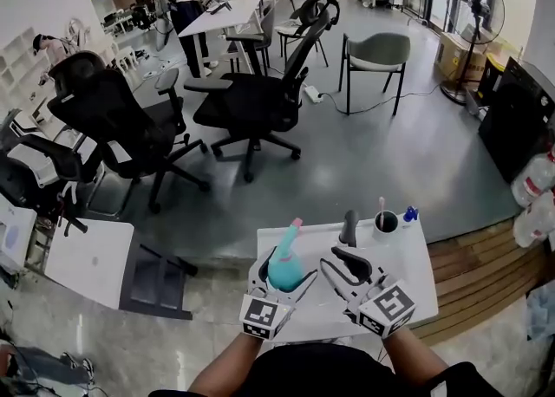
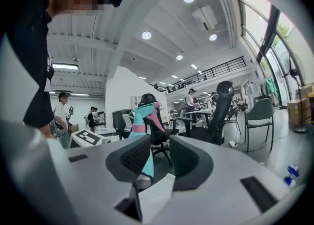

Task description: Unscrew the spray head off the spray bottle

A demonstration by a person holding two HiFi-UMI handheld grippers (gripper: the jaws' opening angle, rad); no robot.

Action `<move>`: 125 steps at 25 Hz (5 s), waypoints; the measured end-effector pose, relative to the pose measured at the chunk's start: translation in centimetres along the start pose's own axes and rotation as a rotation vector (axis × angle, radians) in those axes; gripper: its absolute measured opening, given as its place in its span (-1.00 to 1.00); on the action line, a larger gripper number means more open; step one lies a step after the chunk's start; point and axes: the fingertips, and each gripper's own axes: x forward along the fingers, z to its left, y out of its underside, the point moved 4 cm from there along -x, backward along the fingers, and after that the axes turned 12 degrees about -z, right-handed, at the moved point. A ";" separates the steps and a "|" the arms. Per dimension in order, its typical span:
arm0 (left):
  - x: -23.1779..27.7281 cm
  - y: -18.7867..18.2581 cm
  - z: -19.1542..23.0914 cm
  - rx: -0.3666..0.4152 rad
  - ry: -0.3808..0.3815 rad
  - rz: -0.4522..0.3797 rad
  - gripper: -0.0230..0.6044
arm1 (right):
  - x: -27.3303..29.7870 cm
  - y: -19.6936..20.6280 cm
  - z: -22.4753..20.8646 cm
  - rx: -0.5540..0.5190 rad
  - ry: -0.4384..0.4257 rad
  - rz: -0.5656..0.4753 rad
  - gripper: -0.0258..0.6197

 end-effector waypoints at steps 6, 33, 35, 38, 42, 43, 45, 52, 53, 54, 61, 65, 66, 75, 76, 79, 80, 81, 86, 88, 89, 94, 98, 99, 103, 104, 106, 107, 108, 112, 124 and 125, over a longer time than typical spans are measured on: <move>0.1 -0.3 0.0 0.002 -0.008 0.014 0.47 | 2.3 0.0 2.6 -0.009 -0.113 0.036 -0.39; 0.5 -3.0 -2.0 0.075 0.099 -0.022 0.47 | 5.1 -2.9 5.1 0.036 -0.165 -0.032 -0.50; 0.5 -3.0 -2.1 0.077 0.112 -0.023 0.47 | 5.0 -3.0 5.2 0.023 -0.174 -0.039 -0.50; 0.4 -3.3 -2.5 0.068 0.148 -0.035 0.47 | 4.6 -3.3 5.5 0.002 -0.199 -0.054 -0.51; 0.0 -3.6 -3.0 0.047 0.230 -0.043 0.47 | 4.3 -3.5 5.6 0.023 -0.245 -0.056 -0.51; -0.1 -3.7 -3.1 0.045 0.251 -0.045 0.47 | 4.2 -3.6 5.6 0.028 -0.260 -0.056 -0.51; -0.3 -3.8 -3.3 0.036 0.294 -0.053 0.47 | 4.1 -3.8 5.7 0.033 -0.296 -0.059 -0.51; -1.5 -6.9 -5.4 -0.051 0.489 -0.110 0.47 | 2.8 -5.4 6.9 0.046 -0.516 -0.082 -0.51; -1.7 -7.3 -5.8 -0.047 0.527 -0.118 0.47 | 2.4 -5.9 7.2 0.066 -0.553 -0.083 -0.51; -1.9 -7.8 -6.3 -0.043 0.565 -0.130 0.47 | 2.1 -6.4 7.6 0.091 -0.590 -0.081 -0.51; -3.2 -9.1 -9.2 -0.058 0.794 -0.161 0.46 | -0.2 -8.0 8.5 0.165 -0.854 -0.101 -0.50; -1.7 -8.8 -7.7 -0.130 0.613 -0.118 0.47 | 1.0 -7.6 6.8 0.148 -0.705 -0.153 -0.48; -1.1 -8.6 -6.9 -0.123 0.548 -0.103 0.46 | 1.5 -7.4 6.3 0.119 -0.643 -0.167 -0.50; 0.7 -6.1 -1.7 -0.003 0.131 -0.017 0.46 | 3.0 -6.7 4.5 -0.020 -0.315 -0.128 -0.37; 0.7 -6.1 -1.7 0.008 0.113 -0.015 0.46 | 3.2 -6.5 4.5 -0.030 -0.294 -0.118 -0.37; 1.0 -6.3 -2.0 0.056 0.072 -0.014 0.47 | 3.7 -6.1 4.5 -0.019 -0.241 -0.093 -0.37; 1.0 -6.3 -2.2 0.069 0.061 -0.013 0.47 | 3.8 -5.9 4.5 -0.011 -0.229 -0.088 -0.37; 1.1 -6.3 -2.3 0.078 0.054 -0.013 0.47 | 4.0 -5.8 4.6 -0.007 -0.218 -0.086 -0.37; 1.4 -6.5 -2.4 0.086 0.048 -0.020 0.47 | 4.6 -6.0 5.1 -0.025 -0.178 -0.100 -0.42; 1.4 -6.7 -2.4 0.088 0.052 -0.027 0.47 | 4.6 -6.3 5.2 -0.016 -0.180 -0.104 -0.44; 1.4 -6.8 -2.4 0.091 0.055 -0.029 0.47 | 4.5 -6.3 5.1 -0.011 -0.185 -0.108 -0.45; 1.1 -6.9 -2.5 0.094 0.085 -0.040 0.47 | 4.3 -6.4 4.6 0.046 -0.216 -0.122 -0.49; 0.5 -7.5 -3.1 0.092 0.140 -0.052 0.47 | 3.7 -6.7 4.6 0.085 -0.258 -0.125 -0.50; 0.3 -7.6 -3.3 0.091 0.161 -0.055 0.47 | 3.5 -6.8 4.7 0.090 -0.272 -0.125 -0.50; 0.0 -8.1 -4.1 0.070 0.265 -0.084 0.47 | 2.9 -7.4 5.0 0.066 -0.343 -0.136 -0.50; 0.0 -8.6 -4.3 0.041 0.294 -0.099 0.47 | 2.8 -7.6 5.1 0.058 -0.368 -0.141 -0.50; -0.2 -9.8 -5.1 -0.035 0.370 -0.131 0.47 | 2.5 -8.1 5.5 0.049 -0.436 -0.157 -0.50; -0.4 -10.2 -5.4 -0.059 0.418 -0.141 0.47 | 2.3 -8.4 5.7 0.049 -0.478 -0.167 -0.50; -0.7 -10.5 -5.8 -0.069 0.468 -0.148 0.47 | 2.1 -8.6 5.9 0.049 -0.525 -0.177 -0.50; -2.0 -11.3 -7.3 -0.092 0.642 -0.176 0.46 | 0.7 -9.4 7.1 0.114 -0.718 -0.171 -0.50; 0.0 -6.9 -3.2 0.005 0.262 -0.010 0.46 | 2.1 -6.6 4.0 0.120 -0.456 -0.191 -0.36; 0.0 -6.6 -2.8 0.009 0.220 0.004 0.46 | 2.2 -6.3 3.9 0.105 -0.413 -0.181 -0.35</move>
